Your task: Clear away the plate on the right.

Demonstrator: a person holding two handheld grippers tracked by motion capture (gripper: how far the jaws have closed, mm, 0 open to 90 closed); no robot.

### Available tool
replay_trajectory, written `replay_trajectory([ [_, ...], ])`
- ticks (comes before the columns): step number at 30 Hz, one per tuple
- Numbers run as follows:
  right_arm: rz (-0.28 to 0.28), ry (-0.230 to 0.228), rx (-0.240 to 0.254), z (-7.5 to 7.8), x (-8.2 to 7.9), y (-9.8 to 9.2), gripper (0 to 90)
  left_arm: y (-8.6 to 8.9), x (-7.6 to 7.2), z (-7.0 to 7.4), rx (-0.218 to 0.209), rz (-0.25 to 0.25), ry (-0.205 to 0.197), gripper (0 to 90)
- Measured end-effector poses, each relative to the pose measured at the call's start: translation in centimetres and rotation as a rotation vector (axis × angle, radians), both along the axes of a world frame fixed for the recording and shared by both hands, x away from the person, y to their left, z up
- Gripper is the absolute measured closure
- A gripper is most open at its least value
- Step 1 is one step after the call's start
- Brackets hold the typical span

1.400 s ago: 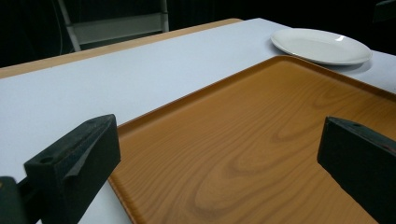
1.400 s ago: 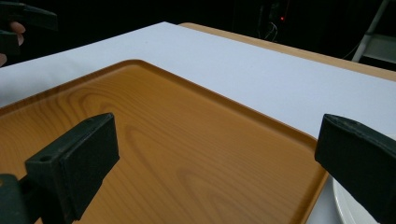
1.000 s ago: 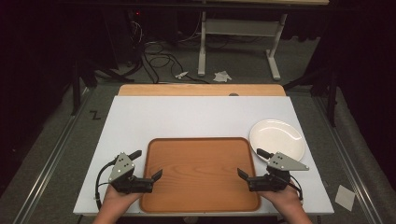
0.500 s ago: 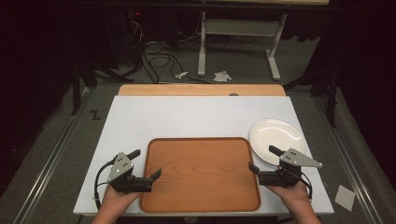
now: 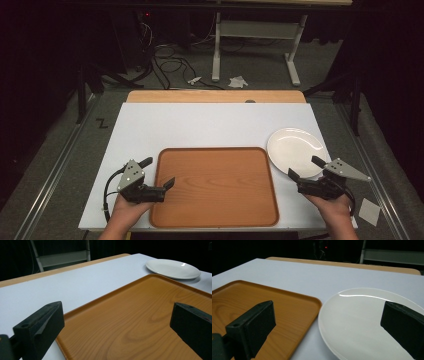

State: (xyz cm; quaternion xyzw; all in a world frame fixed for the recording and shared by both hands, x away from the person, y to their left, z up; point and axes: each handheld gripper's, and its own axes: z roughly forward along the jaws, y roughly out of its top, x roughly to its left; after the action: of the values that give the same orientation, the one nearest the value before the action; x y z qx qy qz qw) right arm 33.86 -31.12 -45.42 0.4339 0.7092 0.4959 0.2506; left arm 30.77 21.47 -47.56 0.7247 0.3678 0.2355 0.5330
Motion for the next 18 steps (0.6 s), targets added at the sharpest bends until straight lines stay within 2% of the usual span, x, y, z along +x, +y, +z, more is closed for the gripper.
replay_trajectory([
  [7,-0.079,0.019,0.0,-0.7,-0.2,-2.8,0.9,-0.8,0.8,0.1,-0.014,-0.017,-0.012,0.2],
  [17,-0.114,0.055,0.02,-1.4,-0.1,-4.2,0.9,-1.0,0.9,0.1,-0.019,-0.027,-0.013,0.2],
  [18,-0.124,0.058,0.034,-1.4,-0.1,-4.5,0.9,-1.0,0.9,0.1,-0.015,-0.029,-0.012,0.2],
])
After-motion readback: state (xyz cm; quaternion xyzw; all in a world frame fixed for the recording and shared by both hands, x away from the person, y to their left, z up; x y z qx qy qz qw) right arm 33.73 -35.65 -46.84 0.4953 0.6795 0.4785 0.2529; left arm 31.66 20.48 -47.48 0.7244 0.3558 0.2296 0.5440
